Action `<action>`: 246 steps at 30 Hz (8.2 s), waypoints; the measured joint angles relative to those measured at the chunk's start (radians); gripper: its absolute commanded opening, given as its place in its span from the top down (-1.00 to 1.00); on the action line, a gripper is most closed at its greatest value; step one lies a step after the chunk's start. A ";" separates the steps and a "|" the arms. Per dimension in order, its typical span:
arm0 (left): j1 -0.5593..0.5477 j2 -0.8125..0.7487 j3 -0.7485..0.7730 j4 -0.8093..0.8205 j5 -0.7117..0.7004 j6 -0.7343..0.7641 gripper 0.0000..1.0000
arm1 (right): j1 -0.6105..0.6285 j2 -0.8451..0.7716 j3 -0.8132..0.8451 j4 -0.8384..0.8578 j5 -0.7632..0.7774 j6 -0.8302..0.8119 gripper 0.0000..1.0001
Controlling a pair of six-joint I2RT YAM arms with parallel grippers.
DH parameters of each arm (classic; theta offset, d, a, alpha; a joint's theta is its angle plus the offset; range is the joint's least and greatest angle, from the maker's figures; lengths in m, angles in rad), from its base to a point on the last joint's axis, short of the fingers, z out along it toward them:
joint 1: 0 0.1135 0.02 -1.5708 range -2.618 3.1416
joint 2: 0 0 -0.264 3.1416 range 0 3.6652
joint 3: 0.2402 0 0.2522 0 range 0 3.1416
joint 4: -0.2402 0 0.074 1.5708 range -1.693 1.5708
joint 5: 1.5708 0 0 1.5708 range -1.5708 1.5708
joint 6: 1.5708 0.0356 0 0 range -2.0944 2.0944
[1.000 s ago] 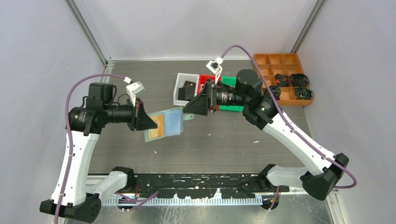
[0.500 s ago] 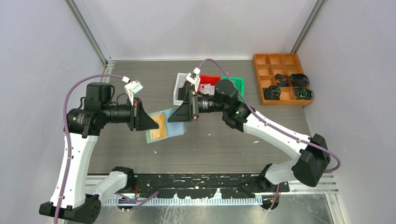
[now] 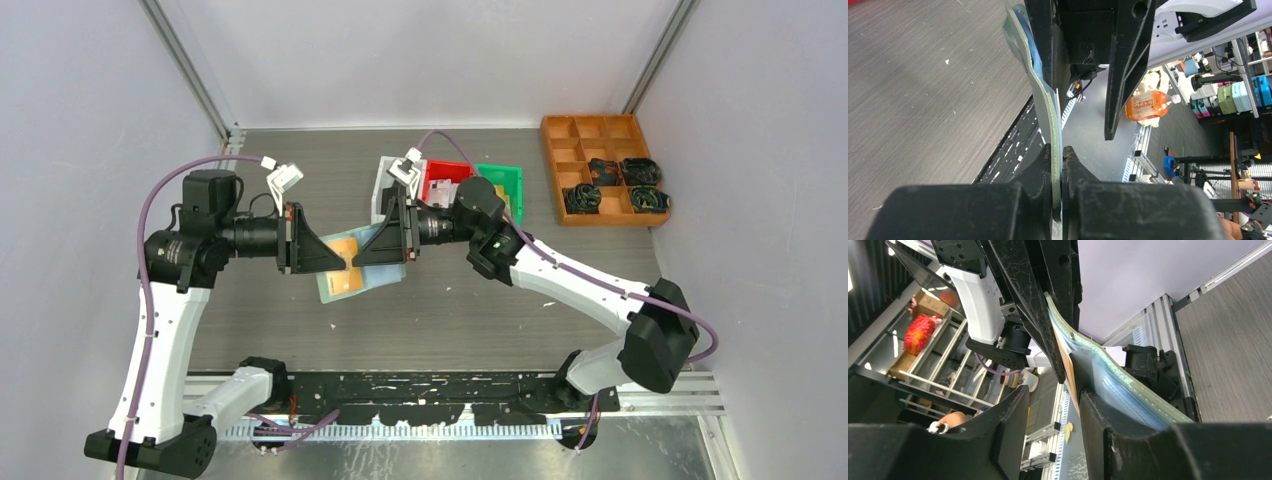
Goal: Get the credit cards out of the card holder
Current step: Remove the credit card from the card holder, then place the card holder at the center of the board, then place the credit card in the storage box, then reset both arms
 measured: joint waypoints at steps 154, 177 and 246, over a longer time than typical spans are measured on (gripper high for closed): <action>-0.519 0.540 -0.433 0.667 -1.409 0.831 1.00 | -0.637 0.631 0.555 -1.098 0.818 -0.750 0.06; -0.582 0.555 -0.391 0.512 -1.164 0.370 -0.04 | -0.570 0.124 0.200 -0.904 0.603 -0.531 -0.27; 0.304 0.616 -1.152 2.186 -0.759 0.057 -0.99 | -0.798 0.123 -0.806 0.453 1.402 -0.865 -0.99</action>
